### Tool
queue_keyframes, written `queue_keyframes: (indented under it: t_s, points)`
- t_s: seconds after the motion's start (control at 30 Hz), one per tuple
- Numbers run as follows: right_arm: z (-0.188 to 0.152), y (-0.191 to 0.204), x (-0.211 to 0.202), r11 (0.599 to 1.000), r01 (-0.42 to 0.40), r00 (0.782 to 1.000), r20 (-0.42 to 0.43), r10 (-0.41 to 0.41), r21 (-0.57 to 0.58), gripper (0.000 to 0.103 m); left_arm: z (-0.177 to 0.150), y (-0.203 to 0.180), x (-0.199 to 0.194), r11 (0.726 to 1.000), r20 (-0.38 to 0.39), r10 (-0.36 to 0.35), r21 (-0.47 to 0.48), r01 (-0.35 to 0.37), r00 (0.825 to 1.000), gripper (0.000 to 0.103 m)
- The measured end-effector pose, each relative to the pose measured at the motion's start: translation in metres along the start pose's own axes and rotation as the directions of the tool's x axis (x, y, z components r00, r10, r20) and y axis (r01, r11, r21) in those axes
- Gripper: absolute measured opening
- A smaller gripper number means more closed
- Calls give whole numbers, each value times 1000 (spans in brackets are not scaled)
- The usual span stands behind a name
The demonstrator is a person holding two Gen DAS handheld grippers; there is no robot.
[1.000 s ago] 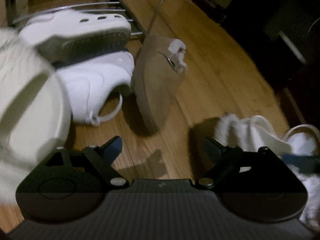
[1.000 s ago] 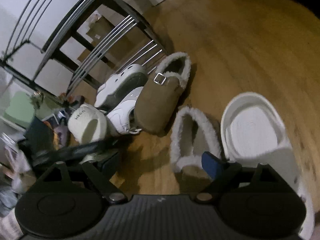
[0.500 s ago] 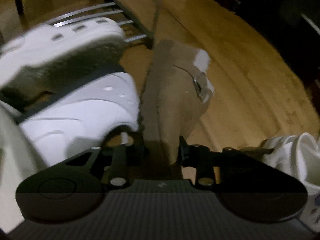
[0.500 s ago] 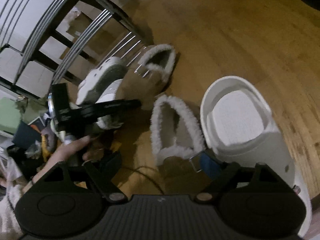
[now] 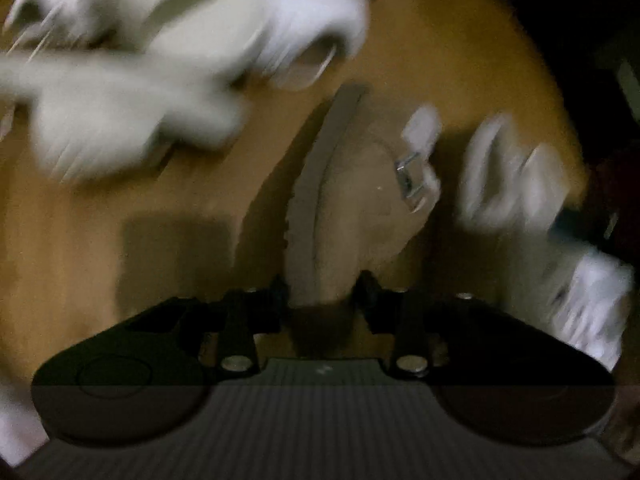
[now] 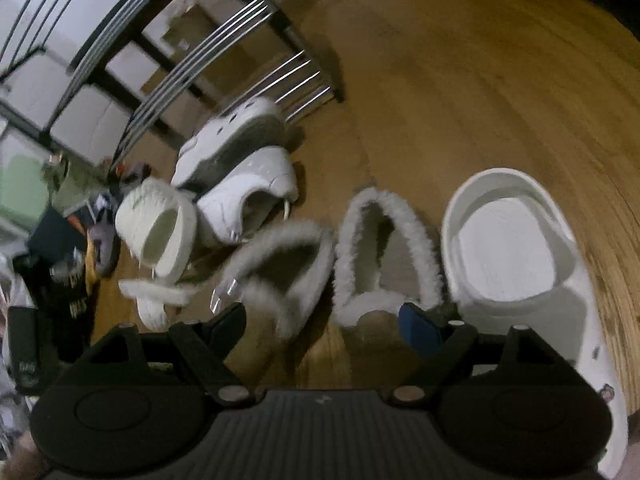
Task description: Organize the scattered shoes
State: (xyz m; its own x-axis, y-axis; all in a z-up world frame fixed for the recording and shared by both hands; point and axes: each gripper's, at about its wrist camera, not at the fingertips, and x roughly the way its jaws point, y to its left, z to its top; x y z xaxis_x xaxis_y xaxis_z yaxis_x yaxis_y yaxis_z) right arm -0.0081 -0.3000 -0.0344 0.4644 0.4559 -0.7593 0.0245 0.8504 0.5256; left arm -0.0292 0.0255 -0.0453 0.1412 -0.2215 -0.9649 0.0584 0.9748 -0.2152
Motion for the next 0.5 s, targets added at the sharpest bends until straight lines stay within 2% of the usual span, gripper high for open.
queue_keyframes:
  t_s: [0.1, 0.13, 0.17, 0.27, 0.43, 0.5]
  points:
    - [-4, 7, 10, 1000, -25, 999, -33, 25, -10, 84, -9, 1, -19, 990, 32, 102, 96, -104, 994, 60]
    - [-6, 10, 13, 999, -34, 998, -44, 33, -19, 81, -10, 2, -23, 988, 41, 117, 101, -120, 992, 69]
    - [-8, 14, 17, 998, -42, 997, -61, 39, -42, 72, -10, 3, -32, 984, 73, 138, 105, -145, 988, 74]
    - [-24, 38, 34, 985, -71, 988, -144, 48, -159, 60, -8, 7, -38, 983, 125, 141, 103, -154, 982, 77]
    - [-45, 59, 71, 968, -116, 974, -217, 68, -221, 58, -1, 14, -31, 989, 123, 136, 42, -142, 983, 77]
    - [-48, 67, 83, 963, -89, 980, -198, 38, -255, 58, -1, 20, -32, 994, 136, 109, 3, -111, 985, 77]
